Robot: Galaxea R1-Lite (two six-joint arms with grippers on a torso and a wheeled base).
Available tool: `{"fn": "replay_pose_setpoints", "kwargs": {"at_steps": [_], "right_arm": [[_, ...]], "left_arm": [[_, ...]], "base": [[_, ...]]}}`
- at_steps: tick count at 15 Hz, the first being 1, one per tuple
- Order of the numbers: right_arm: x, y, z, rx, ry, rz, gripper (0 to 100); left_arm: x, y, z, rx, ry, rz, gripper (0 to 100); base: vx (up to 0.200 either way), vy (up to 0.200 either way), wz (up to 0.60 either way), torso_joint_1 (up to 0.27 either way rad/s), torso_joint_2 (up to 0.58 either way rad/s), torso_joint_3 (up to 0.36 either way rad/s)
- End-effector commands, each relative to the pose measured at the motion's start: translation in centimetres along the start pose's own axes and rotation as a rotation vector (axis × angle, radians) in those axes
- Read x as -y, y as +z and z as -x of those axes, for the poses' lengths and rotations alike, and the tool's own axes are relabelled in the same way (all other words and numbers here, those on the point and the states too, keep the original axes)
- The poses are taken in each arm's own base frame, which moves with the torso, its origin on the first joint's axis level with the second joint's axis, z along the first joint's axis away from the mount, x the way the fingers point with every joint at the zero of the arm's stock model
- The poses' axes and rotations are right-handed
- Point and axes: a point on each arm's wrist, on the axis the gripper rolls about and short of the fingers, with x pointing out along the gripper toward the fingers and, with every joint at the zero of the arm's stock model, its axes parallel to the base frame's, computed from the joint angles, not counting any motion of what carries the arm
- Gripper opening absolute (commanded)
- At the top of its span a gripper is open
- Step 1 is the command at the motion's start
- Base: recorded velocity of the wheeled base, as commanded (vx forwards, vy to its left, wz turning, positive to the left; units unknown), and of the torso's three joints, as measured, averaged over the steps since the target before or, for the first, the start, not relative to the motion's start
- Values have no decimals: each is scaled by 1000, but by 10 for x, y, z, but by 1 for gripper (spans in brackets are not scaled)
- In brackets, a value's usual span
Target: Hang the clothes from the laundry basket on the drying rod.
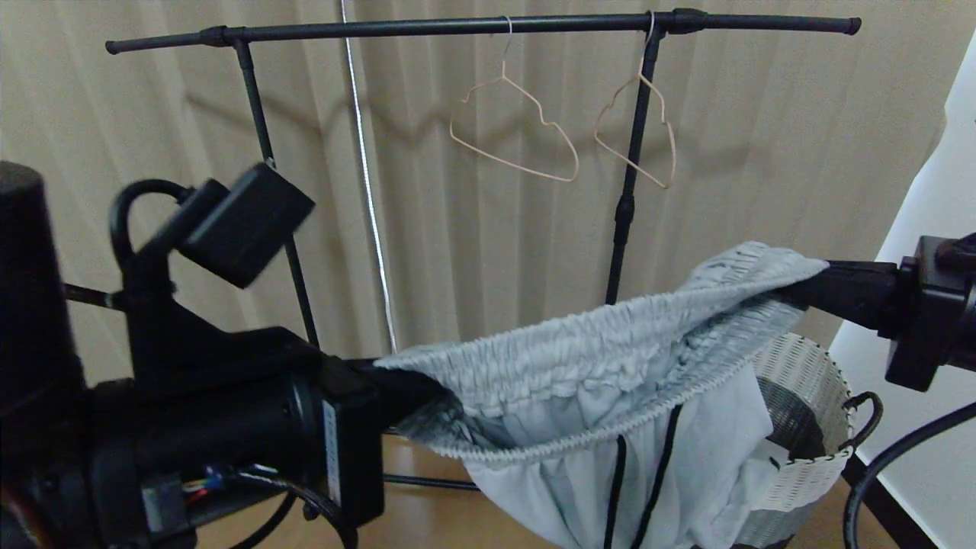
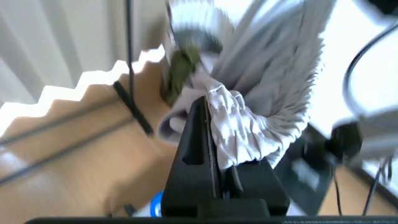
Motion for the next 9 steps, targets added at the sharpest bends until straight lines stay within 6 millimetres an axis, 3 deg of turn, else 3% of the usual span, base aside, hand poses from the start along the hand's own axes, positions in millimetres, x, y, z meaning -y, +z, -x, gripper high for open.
{"fn": "replay_pose_setpoints", "kwargs": {"at_steps": [1, 5, 9], "right_arm": [[1, 4, -24, -9, 17, 1, 0], [-4, 9, -40, 52, 57, 19, 0], [-6, 14, -61, 117, 84, 33, 0]], "left_arm": [[-11, 24, 19, 98, 57, 22, 0], [-19, 49, 40, 100, 139, 31, 0], [-36, 53, 44, 115, 237, 2, 0]], "base": [[0, 0, 0, 0, 0, 0], [0, 0, 0, 0, 0, 0], [0, 0, 0, 0, 0, 0]]}}
